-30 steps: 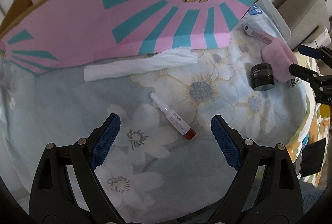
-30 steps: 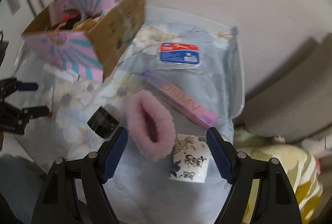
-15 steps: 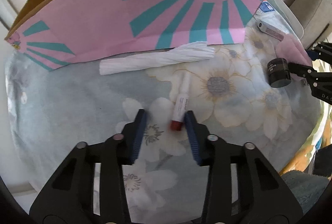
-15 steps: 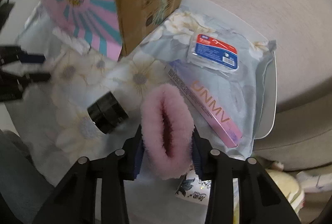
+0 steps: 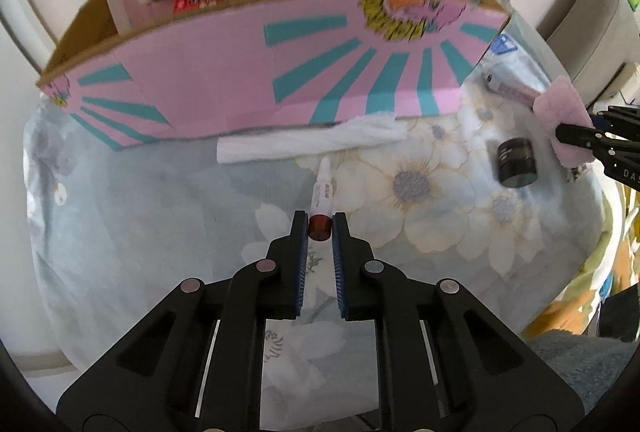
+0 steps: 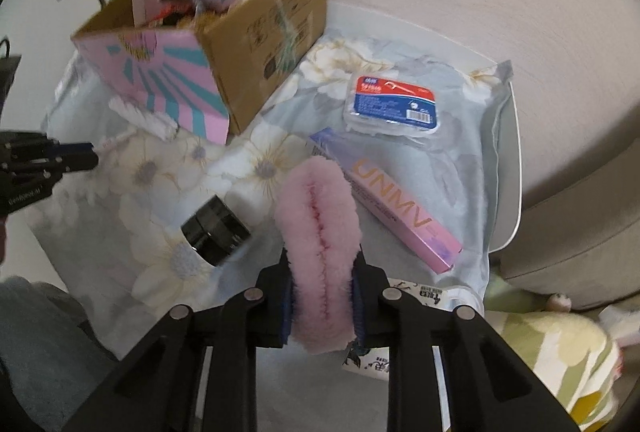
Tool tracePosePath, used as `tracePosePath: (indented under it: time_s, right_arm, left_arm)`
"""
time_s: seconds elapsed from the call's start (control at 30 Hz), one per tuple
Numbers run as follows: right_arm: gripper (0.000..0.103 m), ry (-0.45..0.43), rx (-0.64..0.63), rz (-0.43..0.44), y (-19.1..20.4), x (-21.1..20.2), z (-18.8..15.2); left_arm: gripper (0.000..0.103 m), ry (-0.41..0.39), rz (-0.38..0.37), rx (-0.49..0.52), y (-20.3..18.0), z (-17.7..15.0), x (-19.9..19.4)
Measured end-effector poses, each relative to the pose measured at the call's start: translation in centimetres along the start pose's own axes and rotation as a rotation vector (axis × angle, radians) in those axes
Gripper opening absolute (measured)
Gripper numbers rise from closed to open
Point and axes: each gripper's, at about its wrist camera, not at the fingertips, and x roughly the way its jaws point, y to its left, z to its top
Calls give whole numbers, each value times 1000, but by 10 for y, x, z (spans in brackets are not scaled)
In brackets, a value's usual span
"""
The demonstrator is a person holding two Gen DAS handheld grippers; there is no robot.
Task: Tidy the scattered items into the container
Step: 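Drop the lipstick tube into the box with the left tool while the right tool drops the pink headband in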
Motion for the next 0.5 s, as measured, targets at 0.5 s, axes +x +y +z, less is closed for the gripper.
tracePosePath:
  time_s: [0.5]
  right_arm:
    - [21, -157, 109, 0, -12, -86, 37]
  left_arm:
    - [10, -268, 1, 72, 27, 78, -96]
